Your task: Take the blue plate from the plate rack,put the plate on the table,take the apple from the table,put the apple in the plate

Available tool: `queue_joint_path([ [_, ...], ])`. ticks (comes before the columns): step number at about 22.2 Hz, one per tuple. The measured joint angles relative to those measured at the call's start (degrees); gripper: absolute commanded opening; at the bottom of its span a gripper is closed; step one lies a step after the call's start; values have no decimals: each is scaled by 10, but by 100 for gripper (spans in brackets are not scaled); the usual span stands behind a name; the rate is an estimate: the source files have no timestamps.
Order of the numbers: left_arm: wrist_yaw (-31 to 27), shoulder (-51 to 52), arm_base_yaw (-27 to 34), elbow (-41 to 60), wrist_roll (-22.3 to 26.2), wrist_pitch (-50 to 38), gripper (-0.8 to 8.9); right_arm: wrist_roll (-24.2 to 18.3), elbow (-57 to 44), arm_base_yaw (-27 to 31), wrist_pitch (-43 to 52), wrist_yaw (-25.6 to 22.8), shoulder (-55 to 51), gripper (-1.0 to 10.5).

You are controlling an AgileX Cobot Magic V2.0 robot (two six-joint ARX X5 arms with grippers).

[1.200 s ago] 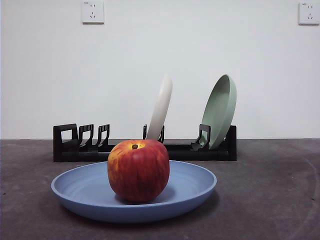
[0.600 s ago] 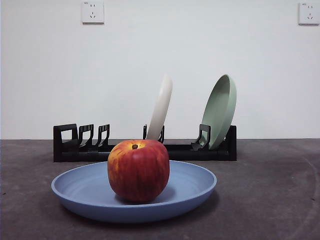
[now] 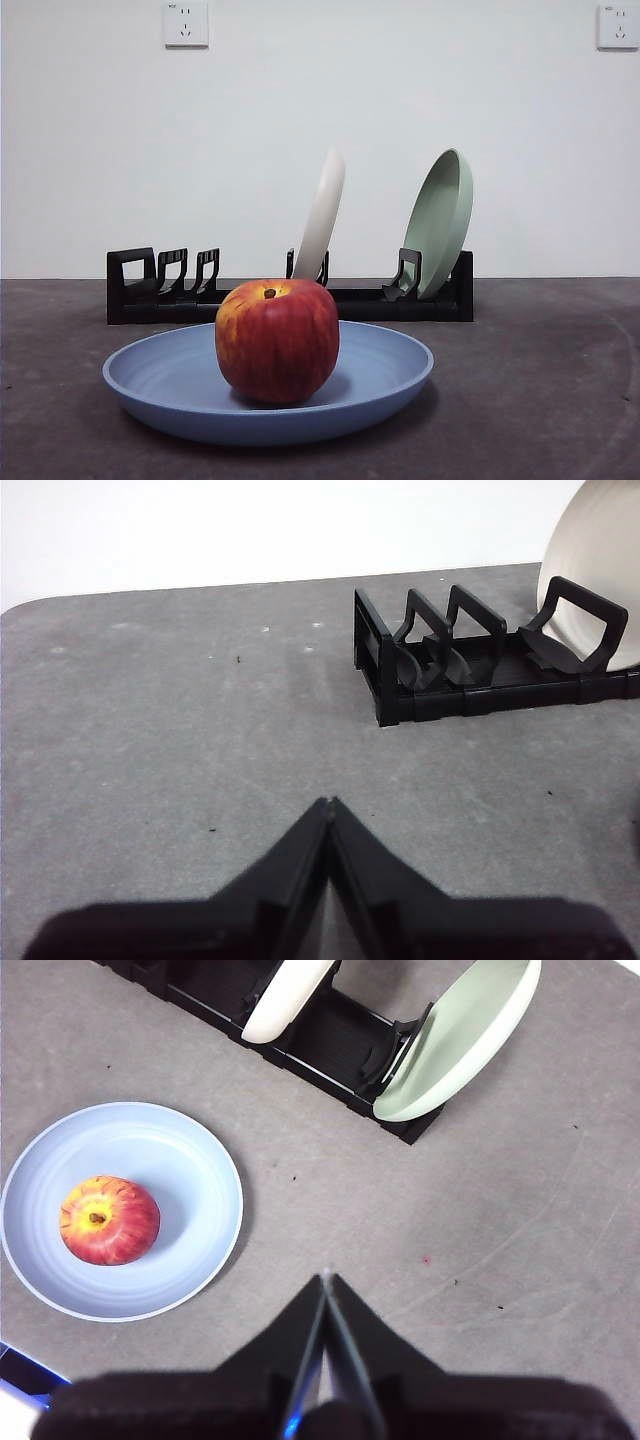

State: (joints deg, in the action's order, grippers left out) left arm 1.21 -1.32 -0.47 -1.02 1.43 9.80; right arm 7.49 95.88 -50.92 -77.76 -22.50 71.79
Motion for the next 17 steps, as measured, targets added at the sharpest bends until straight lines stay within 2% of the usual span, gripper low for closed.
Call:
queue_joint_path([
  [4,0,0,0,0,0,0,-4,0,0,2,0,2,0,1],
  [6,0,-1,0,0,0,0,-4,-1,0,23,0,-6,-2,1],
  [9,0,-1,0,0,0,0,-4,-23,0,82,5,-11,-7,1],
  [12,0,-1,0,0,0,0,-4,-46,-7,145,84,-3,-13,1],
  [14,0,-1,0,0,0,0,-4,-72,-44,188,184,35,-36,1],
  [17,0,-1,0,0,0,0,-4,-130,-160,254,376,151,-114,1],
])
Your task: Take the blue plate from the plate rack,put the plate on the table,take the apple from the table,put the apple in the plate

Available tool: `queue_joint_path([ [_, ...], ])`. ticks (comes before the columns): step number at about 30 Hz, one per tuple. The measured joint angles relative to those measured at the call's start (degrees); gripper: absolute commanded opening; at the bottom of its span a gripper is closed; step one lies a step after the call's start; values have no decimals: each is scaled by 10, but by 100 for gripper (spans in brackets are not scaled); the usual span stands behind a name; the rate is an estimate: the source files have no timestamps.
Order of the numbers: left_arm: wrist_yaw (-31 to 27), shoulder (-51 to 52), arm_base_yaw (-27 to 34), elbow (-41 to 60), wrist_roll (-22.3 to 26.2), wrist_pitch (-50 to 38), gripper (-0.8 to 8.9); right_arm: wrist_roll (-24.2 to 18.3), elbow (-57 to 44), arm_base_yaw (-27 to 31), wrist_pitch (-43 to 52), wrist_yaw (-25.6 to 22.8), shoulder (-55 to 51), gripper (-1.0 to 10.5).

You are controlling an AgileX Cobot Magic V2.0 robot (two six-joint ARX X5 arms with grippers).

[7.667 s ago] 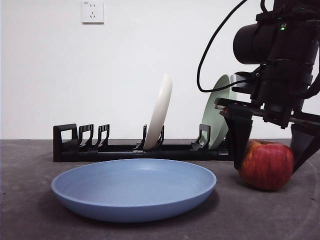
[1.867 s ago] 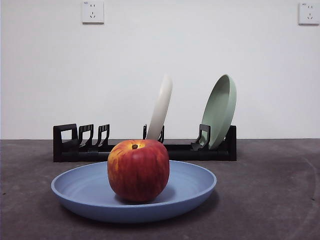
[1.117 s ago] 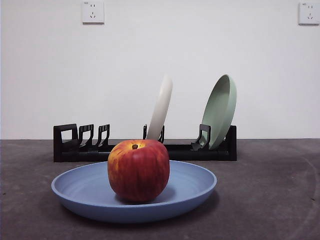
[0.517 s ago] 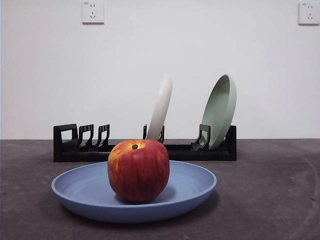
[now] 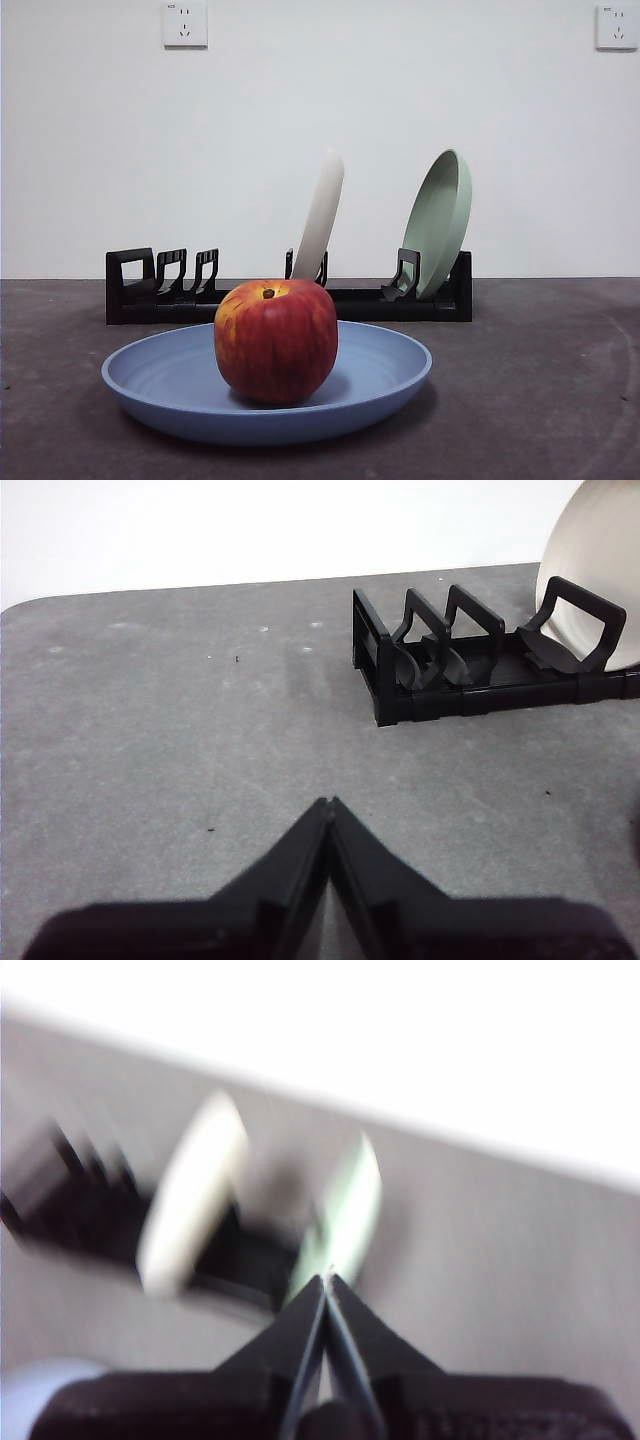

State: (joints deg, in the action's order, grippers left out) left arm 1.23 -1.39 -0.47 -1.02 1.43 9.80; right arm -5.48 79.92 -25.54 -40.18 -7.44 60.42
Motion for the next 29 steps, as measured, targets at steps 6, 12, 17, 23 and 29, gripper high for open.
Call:
queue_joint_path([
  [6,0,0,0,0,0,0,-4,-47,-287,142,189,45,-206,1],
  [12,0,0,0,0,0,0,-4,-49,-518,245,341,45,-347,1],
  [17,0,0,0,0,0,0,-4,-49,-668,271,407,45,-435,1],
  [23,0,0,0,0,0,0,-4,-41,-764,271,411,43,-505,1],
  [29,0,0,0,0,0,0,-4,-20,-786,271,381,25,-556,1],
])
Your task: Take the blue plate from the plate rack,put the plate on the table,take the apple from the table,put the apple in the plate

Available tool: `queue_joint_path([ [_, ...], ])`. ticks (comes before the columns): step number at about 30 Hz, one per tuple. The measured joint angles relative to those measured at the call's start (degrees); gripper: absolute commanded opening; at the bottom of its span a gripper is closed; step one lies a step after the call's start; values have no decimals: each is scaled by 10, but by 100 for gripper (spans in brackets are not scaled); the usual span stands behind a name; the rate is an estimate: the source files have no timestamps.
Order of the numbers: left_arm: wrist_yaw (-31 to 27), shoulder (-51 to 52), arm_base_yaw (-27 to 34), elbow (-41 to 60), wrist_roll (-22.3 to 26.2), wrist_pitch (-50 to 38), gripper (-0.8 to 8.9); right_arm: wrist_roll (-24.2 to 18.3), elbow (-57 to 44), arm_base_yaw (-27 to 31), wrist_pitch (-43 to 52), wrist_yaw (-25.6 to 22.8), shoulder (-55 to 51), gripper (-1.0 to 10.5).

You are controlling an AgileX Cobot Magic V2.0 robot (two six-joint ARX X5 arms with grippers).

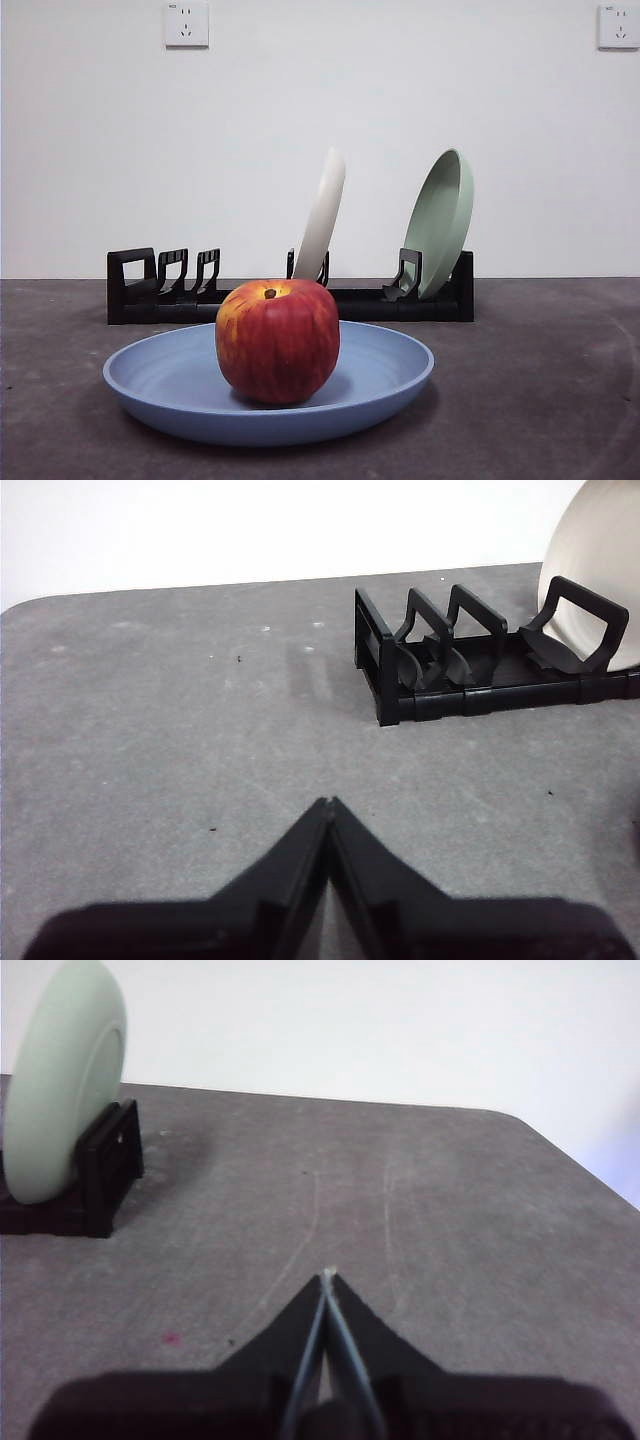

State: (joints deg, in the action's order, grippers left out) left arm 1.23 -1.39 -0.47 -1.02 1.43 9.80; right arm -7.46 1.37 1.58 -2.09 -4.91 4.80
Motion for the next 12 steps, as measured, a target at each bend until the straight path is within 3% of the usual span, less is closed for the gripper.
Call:
queue_joint_path([
  [12,0,0,0,0,0,0,-4,25,0,0,-86,-12,-42,1],
])
